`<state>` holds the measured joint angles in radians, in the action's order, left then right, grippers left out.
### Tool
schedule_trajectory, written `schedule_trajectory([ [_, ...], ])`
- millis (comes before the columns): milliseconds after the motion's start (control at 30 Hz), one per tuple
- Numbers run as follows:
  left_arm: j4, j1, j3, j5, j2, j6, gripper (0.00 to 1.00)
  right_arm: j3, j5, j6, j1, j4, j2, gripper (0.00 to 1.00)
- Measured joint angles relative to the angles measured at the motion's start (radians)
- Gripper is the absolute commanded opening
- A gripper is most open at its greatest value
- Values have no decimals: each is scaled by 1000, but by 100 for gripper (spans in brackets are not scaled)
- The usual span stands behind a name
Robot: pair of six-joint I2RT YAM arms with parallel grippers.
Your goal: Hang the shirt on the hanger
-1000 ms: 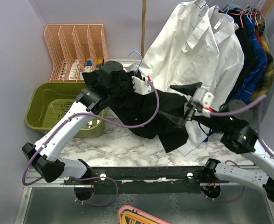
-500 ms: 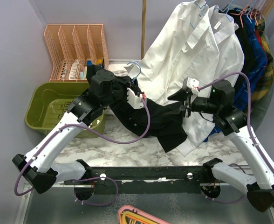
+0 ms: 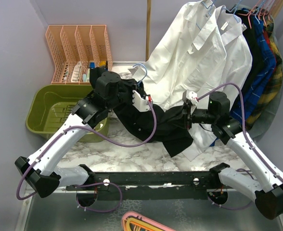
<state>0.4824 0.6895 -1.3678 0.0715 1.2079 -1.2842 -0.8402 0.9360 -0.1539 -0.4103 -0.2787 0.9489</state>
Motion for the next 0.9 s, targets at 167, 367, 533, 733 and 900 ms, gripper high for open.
schedule_trajectory([
  [167,-19,0,-16,-13,17,15,0,14,-13,37,0,55,-25,1],
  [367,-98,-9,-43,-94,72,58,0,107,-119,127,0,42,-257,1],
  [533,-116,-27,-162,-143,132,99,0,95,-274,150,0,-57,-411,1],
  [733,-107,-26,-273,-136,137,114,0,91,-507,137,0,-108,-476,4],
  [900,-90,-42,-283,-119,137,126,0,86,-697,98,-1,-148,-410,99],
])
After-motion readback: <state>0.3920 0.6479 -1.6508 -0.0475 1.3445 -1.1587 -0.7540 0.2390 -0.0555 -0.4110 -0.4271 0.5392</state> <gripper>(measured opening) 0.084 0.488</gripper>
